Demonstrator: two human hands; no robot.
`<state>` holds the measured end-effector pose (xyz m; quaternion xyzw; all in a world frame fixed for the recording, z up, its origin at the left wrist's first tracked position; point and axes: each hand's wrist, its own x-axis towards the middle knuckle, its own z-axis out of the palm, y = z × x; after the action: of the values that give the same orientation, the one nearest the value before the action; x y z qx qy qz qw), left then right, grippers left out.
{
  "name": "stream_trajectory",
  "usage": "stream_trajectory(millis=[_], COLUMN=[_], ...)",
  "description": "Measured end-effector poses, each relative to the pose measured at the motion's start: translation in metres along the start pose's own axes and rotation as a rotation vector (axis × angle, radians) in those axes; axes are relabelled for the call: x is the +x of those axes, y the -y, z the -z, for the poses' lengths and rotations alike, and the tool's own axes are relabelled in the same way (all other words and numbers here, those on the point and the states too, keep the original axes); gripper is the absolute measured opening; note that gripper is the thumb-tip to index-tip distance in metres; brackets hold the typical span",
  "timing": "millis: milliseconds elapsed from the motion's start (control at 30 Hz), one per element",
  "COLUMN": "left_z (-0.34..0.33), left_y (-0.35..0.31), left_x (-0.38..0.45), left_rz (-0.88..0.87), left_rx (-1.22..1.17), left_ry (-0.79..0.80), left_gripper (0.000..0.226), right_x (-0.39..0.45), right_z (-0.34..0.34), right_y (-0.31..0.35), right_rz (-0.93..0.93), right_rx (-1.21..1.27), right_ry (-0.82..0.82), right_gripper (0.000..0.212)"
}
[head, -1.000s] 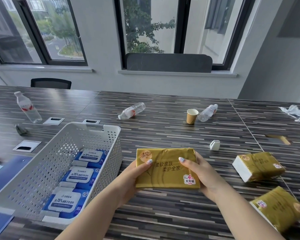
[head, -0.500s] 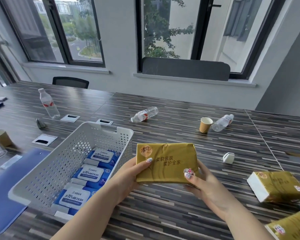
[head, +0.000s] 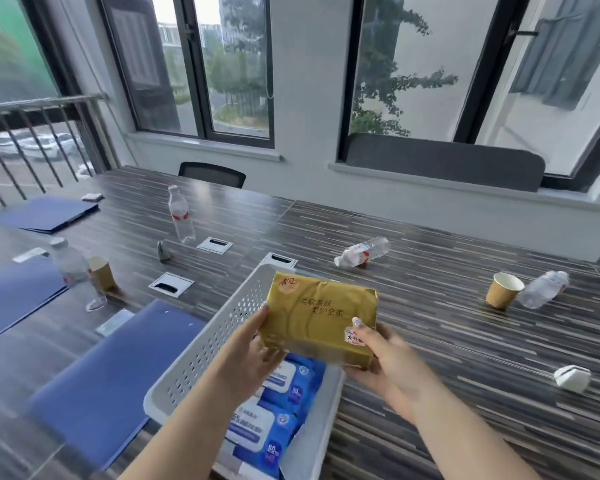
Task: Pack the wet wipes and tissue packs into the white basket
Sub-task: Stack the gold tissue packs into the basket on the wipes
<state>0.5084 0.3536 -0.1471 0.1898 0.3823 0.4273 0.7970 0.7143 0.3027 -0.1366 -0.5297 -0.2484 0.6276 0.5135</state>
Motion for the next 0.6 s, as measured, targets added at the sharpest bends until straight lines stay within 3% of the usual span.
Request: stream_trajectory(millis=[133, 367, 600], left_z=[0.015, 0.041, 0.057], left_y=[-0.009, -0.014, -0.002], left_x=[0.022, 0.067, 0.109], left_rz=[0.004, 0.123, 0.178], left_rx=[-0.281, -0.316, -0.306], left_ry=[-0.177, -0.352, -0.447], left_gripper=[0.048, 0.027, 0.04], right_x=[0.036, 0.087, 0.129], right_z=[-0.036, -0.057, -0.065], right_y=[-0.015, -0.049, -0.073], right_rz=[-0.047, -0.208, -0.182], right_rx=[0.057, 0.21, 0.206], right_ry=[-0.074, -0.229, -0.355], right_gripper=[0.04, 0.039, 0.032])
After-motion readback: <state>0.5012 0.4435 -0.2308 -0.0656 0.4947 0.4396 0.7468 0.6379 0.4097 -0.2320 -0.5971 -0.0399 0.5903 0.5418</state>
